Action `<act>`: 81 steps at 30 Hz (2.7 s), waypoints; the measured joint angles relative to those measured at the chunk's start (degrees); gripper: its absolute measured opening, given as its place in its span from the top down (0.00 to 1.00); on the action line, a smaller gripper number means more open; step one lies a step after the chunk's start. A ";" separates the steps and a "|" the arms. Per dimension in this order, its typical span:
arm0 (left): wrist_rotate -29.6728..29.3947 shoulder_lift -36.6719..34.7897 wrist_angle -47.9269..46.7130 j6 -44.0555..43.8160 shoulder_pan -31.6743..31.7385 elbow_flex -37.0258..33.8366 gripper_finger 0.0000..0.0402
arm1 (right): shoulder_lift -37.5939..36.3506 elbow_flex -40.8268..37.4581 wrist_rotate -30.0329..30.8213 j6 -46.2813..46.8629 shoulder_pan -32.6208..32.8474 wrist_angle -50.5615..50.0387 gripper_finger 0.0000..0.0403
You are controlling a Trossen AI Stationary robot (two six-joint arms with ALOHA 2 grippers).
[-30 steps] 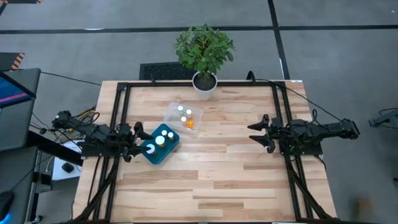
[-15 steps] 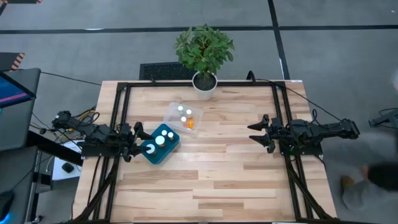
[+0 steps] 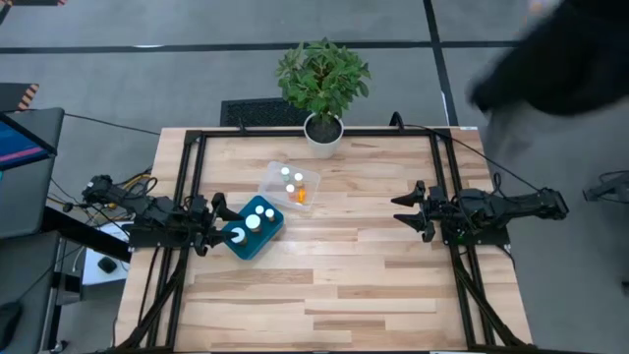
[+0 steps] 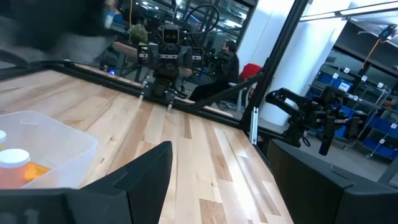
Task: Pick and place medicine bottles into bin by pill shape (circle, oval)
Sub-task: Return to Home Position
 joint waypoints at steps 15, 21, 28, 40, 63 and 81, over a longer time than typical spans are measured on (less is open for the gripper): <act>0.01 0.00 0.01 0.00 -0.01 0.00 0.36 | 0.00 0.00 0.01 0.00 0.00 -0.02 0.33; 0.02 -0.01 0.00 0.00 -0.01 0.00 0.36 | 0.00 0.00 0.01 0.00 0.00 0.00 0.33; 0.01 -0.01 0.02 0.00 -0.01 0.00 0.36 | 0.02 0.00 0.01 0.00 0.01 -0.02 0.33; 0.02 0.00 0.02 0.00 -0.01 0.00 0.36 | 0.00 0.00 0.01 0.00 0.02 -0.02 0.33; 0.01 -0.01 0.01 0.00 -0.01 0.00 0.36 | 0.02 0.00 0.01 0.00 0.02 -0.01 0.33; 0.02 -0.01 0.01 0.00 -0.01 0.00 0.36 | 0.00 0.00 0.01 -0.01 0.01 -0.01 0.33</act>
